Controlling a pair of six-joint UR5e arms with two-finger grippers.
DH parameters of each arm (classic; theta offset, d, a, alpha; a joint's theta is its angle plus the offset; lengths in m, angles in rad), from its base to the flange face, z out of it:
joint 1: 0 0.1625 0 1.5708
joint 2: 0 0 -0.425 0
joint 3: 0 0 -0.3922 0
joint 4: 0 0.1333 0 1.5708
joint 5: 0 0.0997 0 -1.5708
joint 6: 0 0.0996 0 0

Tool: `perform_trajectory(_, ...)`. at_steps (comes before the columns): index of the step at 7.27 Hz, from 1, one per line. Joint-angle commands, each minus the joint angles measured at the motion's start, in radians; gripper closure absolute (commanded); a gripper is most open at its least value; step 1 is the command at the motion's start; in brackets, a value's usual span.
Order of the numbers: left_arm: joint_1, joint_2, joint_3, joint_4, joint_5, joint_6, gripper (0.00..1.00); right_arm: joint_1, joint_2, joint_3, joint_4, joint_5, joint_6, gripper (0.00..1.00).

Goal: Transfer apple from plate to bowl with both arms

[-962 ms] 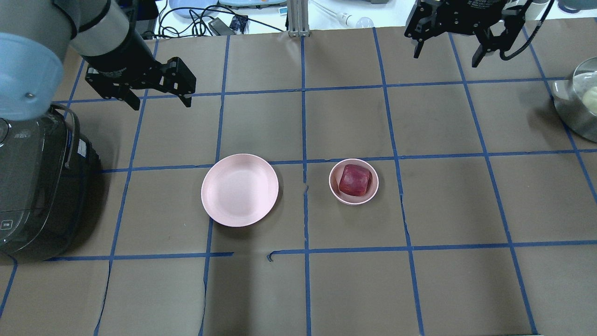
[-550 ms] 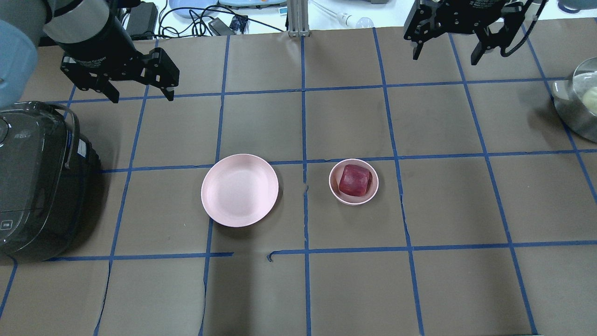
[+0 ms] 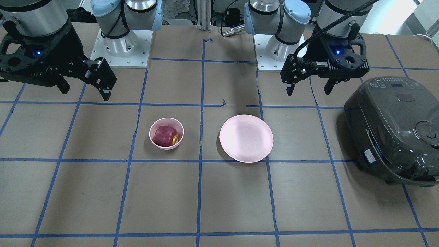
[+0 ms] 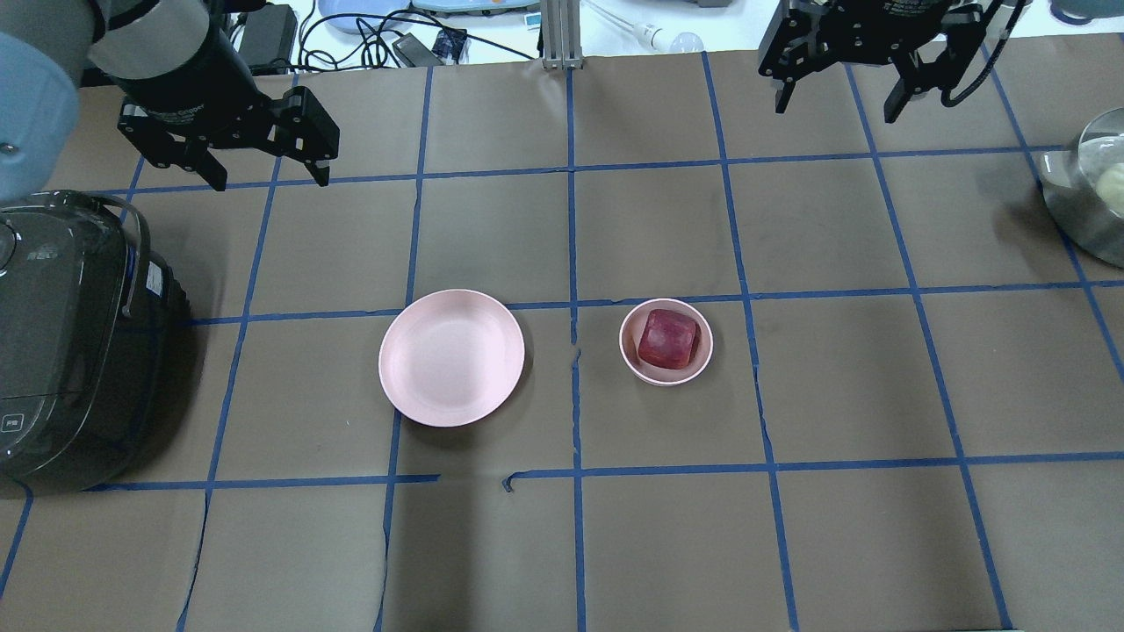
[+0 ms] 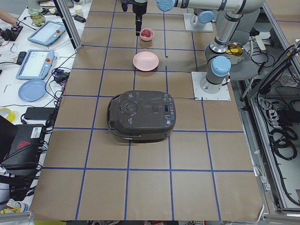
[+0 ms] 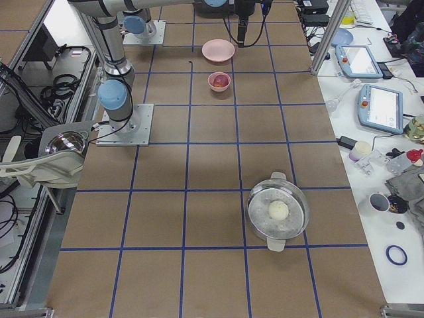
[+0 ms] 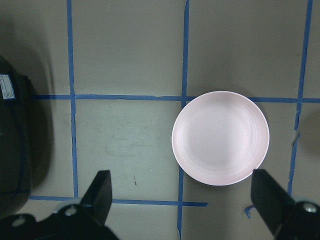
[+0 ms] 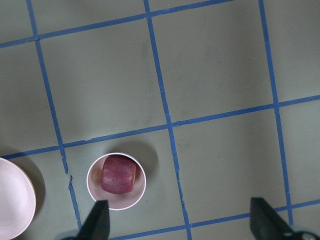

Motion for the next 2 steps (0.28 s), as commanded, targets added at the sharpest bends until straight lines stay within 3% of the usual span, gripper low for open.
perform_trajectory(1,-0.003,-0.007,-0.002,-0.001,-0.005,0.003,0.00,0.000,0.000,0.000,0.001,-0.001,0.005,0.00)
perform_trajectory(2,-0.003,-0.006,-0.002,-0.001,-0.005,0.002,0.00,0.000,0.000,0.000,0.001,-0.008,0.007,0.00)
